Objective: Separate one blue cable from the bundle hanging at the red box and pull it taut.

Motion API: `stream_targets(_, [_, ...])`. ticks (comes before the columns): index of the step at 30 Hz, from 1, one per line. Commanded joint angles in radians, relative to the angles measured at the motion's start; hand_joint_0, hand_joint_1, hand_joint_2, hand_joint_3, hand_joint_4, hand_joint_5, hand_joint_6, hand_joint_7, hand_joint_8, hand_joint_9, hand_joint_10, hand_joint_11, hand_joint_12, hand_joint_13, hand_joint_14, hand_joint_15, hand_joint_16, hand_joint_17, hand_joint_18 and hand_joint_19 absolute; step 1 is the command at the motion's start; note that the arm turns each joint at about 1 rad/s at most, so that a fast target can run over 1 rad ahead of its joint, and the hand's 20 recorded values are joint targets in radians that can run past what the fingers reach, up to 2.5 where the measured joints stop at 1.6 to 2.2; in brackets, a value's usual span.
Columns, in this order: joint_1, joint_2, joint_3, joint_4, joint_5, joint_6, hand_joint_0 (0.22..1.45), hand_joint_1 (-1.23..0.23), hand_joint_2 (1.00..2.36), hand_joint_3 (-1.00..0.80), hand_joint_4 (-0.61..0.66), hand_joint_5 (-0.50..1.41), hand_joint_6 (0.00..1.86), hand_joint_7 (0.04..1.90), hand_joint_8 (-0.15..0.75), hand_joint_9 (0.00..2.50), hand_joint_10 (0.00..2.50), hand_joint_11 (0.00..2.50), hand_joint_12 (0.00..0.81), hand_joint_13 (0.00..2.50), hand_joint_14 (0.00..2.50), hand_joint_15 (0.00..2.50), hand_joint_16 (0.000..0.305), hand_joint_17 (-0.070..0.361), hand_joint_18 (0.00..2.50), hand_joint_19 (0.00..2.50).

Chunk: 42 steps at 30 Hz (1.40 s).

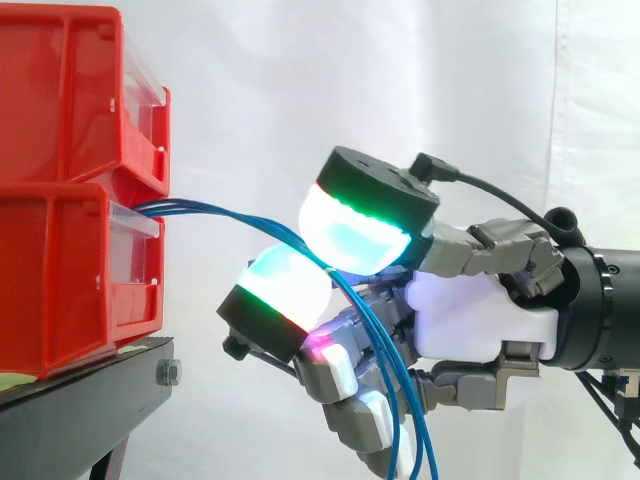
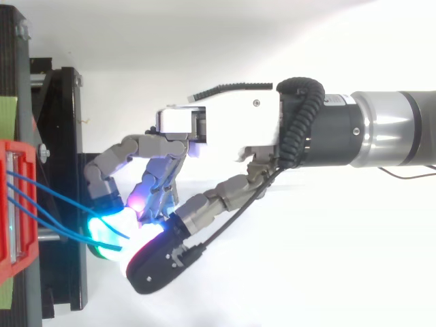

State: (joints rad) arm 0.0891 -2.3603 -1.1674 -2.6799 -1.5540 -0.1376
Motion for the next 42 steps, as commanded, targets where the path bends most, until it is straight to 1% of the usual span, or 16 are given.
stream_targets(1, [0.0,-0.001,0.0,0.0,0.0,0.001,0.66,-0.53,1.01,-0.29,0.17,-0.08,0.52,1.41,0.327,0.97,0.02,0.8,0.377,1.11,0.02,0.73,0.046,0.103,1.07,0.78])
stream_targets(5, [0.0,0.001,0.0,0.0,0.0,0.0,0.66,-0.54,1.02,-0.23,0.18,-0.08,0.5,1.42,0.33,0.96,0.02,0.8,0.379,1.1,0.02,0.73,0.046,0.103,1.07,0.78])
stream_targets(7, [0.0,0.001,0.0,0.0,0.0,0.001,0.67,-0.62,1.02,-0.18,0.19,-0.08,0.5,1.38,0.338,0.96,0.02,0.83,0.383,1.1,0.02,0.73,0.046,0.103,1.08,0.77])
stream_targets(8, [0.0,-0.001,0.0,0.0,0.0,0.0,0.68,-0.7,1.02,-0.16,0.19,-0.09,0.5,1.39,0.335,0.96,0.02,0.84,0.382,1.1,0.02,0.72,0.046,0.103,1.08,0.75])
stream_targets(10, [0.0,-0.001,0.0,0.0,0.0,0.001,0.7,-0.75,1.02,-0.14,0.17,-0.12,0.55,1.33,0.338,0.95,0.02,0.88,0.386,1.1,0.02,0.73,0.045,0.102,1.09,0.73])
stream_targets(12, [0.0,-0.001,-0.002,0.002,0.0,0.0,0.72,-0.79,1.02,-0.13,0.15,-0.16,0.69,1.14,0.331,0.95,0.02,0.93,0.381,1.1,0.02,0.73,0.045,0.101,1.08,0.72])
stream_targets(13, [0.0,-0.001,0.0,0.002,0.0,0.0,0.73,-0.8,1.02,-0.14,0.14,-0.17,0.71,1.12,0.326,0.95,0.02,0.94,0.378,1.09,0.02,0.73,0.044,0.1,1.08,0.72])
stream_targets(14, [0.0,0.001,-0.002,0.002,0.0,0.0,0.74,-0.82,1.02,-0.13,0.13,-0.18,0.77,1.05,0.325,0.95,0.02,0.97,0.38,1.1,0.02,0.73,0.045,0.1,1.07,0.72])
stream_targets(16, [0.0,-0.001,-0.002,0.002,0.0,0.0,0.77,-0.85,1.02,-0.15,0.12,-0.19,0.78,1.06,0.325,0.95,0.02,0.97,0.378,1.08,0.02,0.73,0.044,0.099,1.06,0.71])
stream_targets(17, [0.0,0.001,-0.002,0.002,0.0,0.0,0.8,-0.88,1.02,-0.17,0.13,-0.2,0.83,1.01,0.323,0.94,0.02,0.97,0.378,1.08,0.02,0.73,0.043,0.098,1.04,0.73])
stream_targets(19, [0.0,-0.001,-0.002,0.002,0.0,0.0,0.82,-0.88,1.02,-0.19,0.13,-0.21,0.85,1.01,0.324,0.94,0.02,0.98,0.378,1.08,0.02,0.73,0.043,0.097,1.02,0.72])
stream_targets(22, [0.0,-0.001,-0.002,0.002,0.0,0.0,0.84,-0.89,1.02,-0.23,0.11,-0.21,0.88,1.06,0.324,0.95,0.02,1.02,0.377,1.08,0.02,0.74,0.043,0.096,1.01,0.73])
stream_targets(27, [0.001,-0.001,-0.003,0.003,0.0,0.0,0.85,-0.89,1.02,-0.29,0.09,-0.2,0.91,1.05,0.324,0.95,0.02,1.03,0.374,1.07,0.02,0.74,0.042,0.095,1.01,0.72])
stream_targets(32, [0.001,-0.001,-0.003,0.003,0.003,0.0,0.86,-0.94,1.0,-0.47,0.07,-0.19,0.91,1.09,0.317,0.94,0.02,1.03,0.368,1.07,0.02,0.73,0.041,0.093,1.01,0.67])
stream_targets(34, [0.001,-0.001,-0.005,0.003,0.002,0.0,0.86,-0.95,1.0,-0.5,0.06,-0.19,0.91,1.1,0.31,0.94,0.02,1.04,0.367,1.06,0.02,0.73,0.041,0.093,1.02,0.66])
stream_targets(42, [0.001,-0.001,-0.005,0.003,0.003,0.0,0.84,-0.98,1.0,-0.5,0.01,-0.19,0.91,1.12,0.283,0.89,0.02,1.02,0.362,1.02,0.02,0.71,0.041,0.092,1.01,0.59])
